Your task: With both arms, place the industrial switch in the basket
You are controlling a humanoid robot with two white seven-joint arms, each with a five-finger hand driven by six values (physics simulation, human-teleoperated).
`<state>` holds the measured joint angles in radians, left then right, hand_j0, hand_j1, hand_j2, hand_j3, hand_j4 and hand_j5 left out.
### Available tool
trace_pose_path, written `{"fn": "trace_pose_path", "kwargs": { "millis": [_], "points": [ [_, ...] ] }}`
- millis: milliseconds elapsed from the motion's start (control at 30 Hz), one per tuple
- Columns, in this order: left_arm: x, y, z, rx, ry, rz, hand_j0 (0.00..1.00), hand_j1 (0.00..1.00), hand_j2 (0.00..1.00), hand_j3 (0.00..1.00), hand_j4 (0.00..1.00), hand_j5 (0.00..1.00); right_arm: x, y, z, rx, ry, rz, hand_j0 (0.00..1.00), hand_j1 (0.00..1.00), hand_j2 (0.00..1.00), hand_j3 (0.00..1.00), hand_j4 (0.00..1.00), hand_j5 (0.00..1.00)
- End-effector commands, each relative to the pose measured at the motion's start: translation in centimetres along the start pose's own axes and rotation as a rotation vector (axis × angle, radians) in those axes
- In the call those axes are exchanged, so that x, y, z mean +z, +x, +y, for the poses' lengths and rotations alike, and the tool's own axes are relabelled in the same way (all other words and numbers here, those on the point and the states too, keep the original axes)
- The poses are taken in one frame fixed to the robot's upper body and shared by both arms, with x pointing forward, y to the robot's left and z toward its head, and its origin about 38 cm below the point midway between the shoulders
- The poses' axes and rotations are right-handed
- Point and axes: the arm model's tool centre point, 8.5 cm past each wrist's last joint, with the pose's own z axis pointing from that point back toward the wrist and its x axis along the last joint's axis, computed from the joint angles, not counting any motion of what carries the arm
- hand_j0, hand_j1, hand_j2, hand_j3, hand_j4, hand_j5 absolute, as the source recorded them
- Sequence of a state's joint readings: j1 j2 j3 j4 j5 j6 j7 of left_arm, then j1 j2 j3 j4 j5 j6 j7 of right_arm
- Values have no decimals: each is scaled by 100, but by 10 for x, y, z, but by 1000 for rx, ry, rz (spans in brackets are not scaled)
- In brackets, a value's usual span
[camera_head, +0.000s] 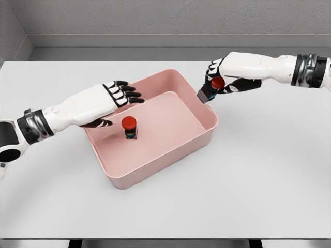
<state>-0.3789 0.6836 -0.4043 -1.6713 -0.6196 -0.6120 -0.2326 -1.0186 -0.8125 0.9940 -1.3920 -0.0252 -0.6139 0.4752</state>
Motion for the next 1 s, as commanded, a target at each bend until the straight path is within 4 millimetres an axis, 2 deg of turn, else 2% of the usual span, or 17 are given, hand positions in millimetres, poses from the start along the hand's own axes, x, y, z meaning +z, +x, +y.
{"fn": "trace_pose_path", "kwargs": {
  "millis": [0, 133, 333, 400, 533, 567, 633, 667, 767, 867, 967],
  "points": [
    [16, -2, 14, -10, -8, -7, 100, 100, 100, 100, 100, 100, -12, 5, 3, -14, -1, -30, 38, 38, 38, 38, 38, 38],
    [41, -15, 18, -58, -88, 32, 100, 100, 100, 100, 100, 100, -34, 16, 2, -5, 9, -82, 38, 38, 38, 38, 38, 38],
    [42, -16, 16, -61, -96, 37, 100, 100, 100, 100, 100, 100, -60, 29, 2, 4, 29, -143, 38, 38, 38, 38, 38, 38],
    [44, -16, 13, -56, -101, 39, 100, 100, 100, 100, 100, 100, -76, 38, 5, 9, 56, -178, 38, 38, 38, 38, 38, 38],
    [44, -16, 14, -56, -100, 39, 100, 100, 100, 100, 100, 100, -83, 40, 5, 8, 59, -190, 41, 41, 41, 41, 41, 41],
    [44, -16, 14, -58, -101, 39, 100, 100, 100, 100, 100, 100, -84, 41, 5, 8, 59, -192, 45, 45, 45, 45, 45, 45],
    [44, -16, 13, -57, -101, 41, 100, 100, 100, 100, 100, 100, -97, 49, 5, 8, 53, -225, 95, 95, 95, 95, 95, 95],
    [44, -16, 13, -57, -101, 41, 100, 100, 100, 100, 100, 100, -101, 52, 4, 7, 50, -234, 100, 100, 100, 100, 100, 100],
    [44, -16, 13, -56, -100, 40, 100, 100, 100, 100, 100, 100, -105, 54, 4, 7, 46, -244, 100, 100, 100, 100, 100, 100],
    [44, -16, 14, -56, -99, 40, 100, 100, 100, 100, 100, 100, -101, 52, -3, 19, 40, -233, 100, 100, 100, 100, 100, 100],
    [44, -16, 14, -53, -97, 41, 100, 100, 100, 100, 100, 100, -74, 35, -6, 22, 35, -165, 100, 100, 100, 100, 100, 100]
  ]
}}
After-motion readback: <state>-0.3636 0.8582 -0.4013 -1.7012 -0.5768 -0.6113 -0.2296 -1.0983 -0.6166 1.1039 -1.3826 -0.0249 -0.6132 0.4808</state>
